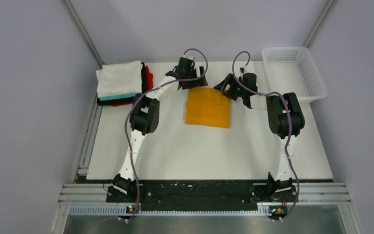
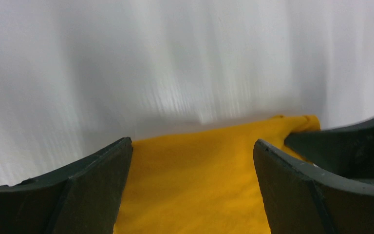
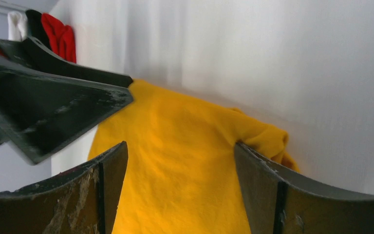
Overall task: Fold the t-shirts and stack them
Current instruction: Smooth out wrinkles on the folded tshirt, then put the neatly folded tshirt into the corner of the board with the left arm
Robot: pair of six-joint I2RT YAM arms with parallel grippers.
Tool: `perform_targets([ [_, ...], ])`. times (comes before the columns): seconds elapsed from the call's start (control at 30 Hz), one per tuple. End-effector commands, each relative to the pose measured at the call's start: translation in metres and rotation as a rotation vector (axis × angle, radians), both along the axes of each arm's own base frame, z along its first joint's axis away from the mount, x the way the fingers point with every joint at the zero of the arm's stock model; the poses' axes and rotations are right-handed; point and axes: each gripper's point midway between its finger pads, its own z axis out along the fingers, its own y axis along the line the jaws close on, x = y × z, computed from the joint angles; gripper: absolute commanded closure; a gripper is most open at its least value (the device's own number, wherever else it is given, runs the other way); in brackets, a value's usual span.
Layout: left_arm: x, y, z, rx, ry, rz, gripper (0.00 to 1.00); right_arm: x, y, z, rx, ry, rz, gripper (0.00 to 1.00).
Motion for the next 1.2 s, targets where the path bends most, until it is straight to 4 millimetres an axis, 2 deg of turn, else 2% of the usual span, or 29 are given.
perform_targets([
  [0.0, -0.013, 0.025, -0.042, 0.085, 0.109, 0.051, 0.02, -0.002, -0.01, -0.035, -0.02, 0.07, -0.048, 0.19],
  [0.07, -0.018, 0.023, -0.042, 0.069, 0.119, 0.038, 0.03, -0.004, -0.009, -0.028, -0.016, 0.062, -0.042, 0.19],
  [0.13, -0.02, 0.022, -0.03, 0.055, 0.107, 0.034, 0.03, -0.003, -0.01, -0.01, -0.031, 0.031, -0.034, 0.19],
  [0.17, -0.02, 0.022, -0.02, 0.049, 0.093, 0.034, 0.03, -0.001, -0.012, 0.004, -0.047, 0.005, -0.034, 0.19],
  [0.23, -0.015, 0.025, 0.012, 0.045, 0.03, 0.047, 0.02, 0.0, -0.016, 0.037, -0.084, -0.048, -0.034, 0.18],
  [0.27, -0.012, 0.029, 0.028, 0.051, -0.003, 0.064, 0.01, -0.002, -0.019, 0.054, -0.101, -0.074, -0.036, 0.12],
  [0.33, -0.009, 0.04, 0.062, 0.072, -0.069, 0.111, 0.01, -0.011, -0.026, 0.09, -0.124, -0.145, -0.06, 0.02],
  [0.37, -0.01, 0.048, 0.078, 0.085, -0.097, 0.14, 0.01, -0.02, -0.032, 0.101, -0.137, -0.167, -0.078, 0.01],
  [0.47, -0.025, 0.07, 0.104, 0.129, -0.143, 0.196, 0.01, -0.056, -0.053, 0.117, -0.191, -0.197, -0.142, 0.01],
  [0.5, -0.033, 0.076, 0.104, 0.136, -0.14, 0.21, 0.01, -0.071, -0.06, 0.128, -0.199, -0.22, -0.168, 0.01],
  [0.53, -0.042, 0.08, 0.105, 0.132, -0.141, 0.219, 0.01, -0.09, -0.068, 0.115, -0.215, -0.196, -0.187, 0.01],
  [0.57, -0.05, 0.084, 0.102, 0.127, -0.136, 0.223, 0.01, -0.105, -0.074, 0.113, -0.217, -0.198, -0.211, 0.01],
  [0.67, -0.076, 0.085, 0.086, 0.109, -0.064, 0.218, 0.01, -0.146, -0.085, 0.111, -0.18, -0.229, -0.26, 0.01],
  [0.77, -0.098, 0.083, 0.072, 0.1, 0.016, 0.215, 0.01, -0.177, -0.089, 0.118, -0.117, -0.305, -0.284, 0.01],
  [0.83, -0.109, 0.08, 0.057, 0.096, 0.05, 0.216, 0.01, -0.192, -0.092, 0.122, -0.105, -0.332, -0.289, 0.01],
  [0.93, -0.12, 0.074, 0.038, 0.097, 0.091, 0.21, 0.01, -0.208, -0.095, 0.115, -0.142, -0.309, -0.269, 0.01],
  [1.03, -0.126, 0.071, 0.019, 0.114, 0.131, 0.217, 0.01, -0.22, -0.098, 0.109, -0.171, -0.297, -0.253, 0.01],
  [1.17, -0.134, 0.064, -0.002, 0.115, 0.178, 0.208, 0.01, -0.23, -0.102, 0.111, -0.201, -0.316, -0.247, 0.01],
])
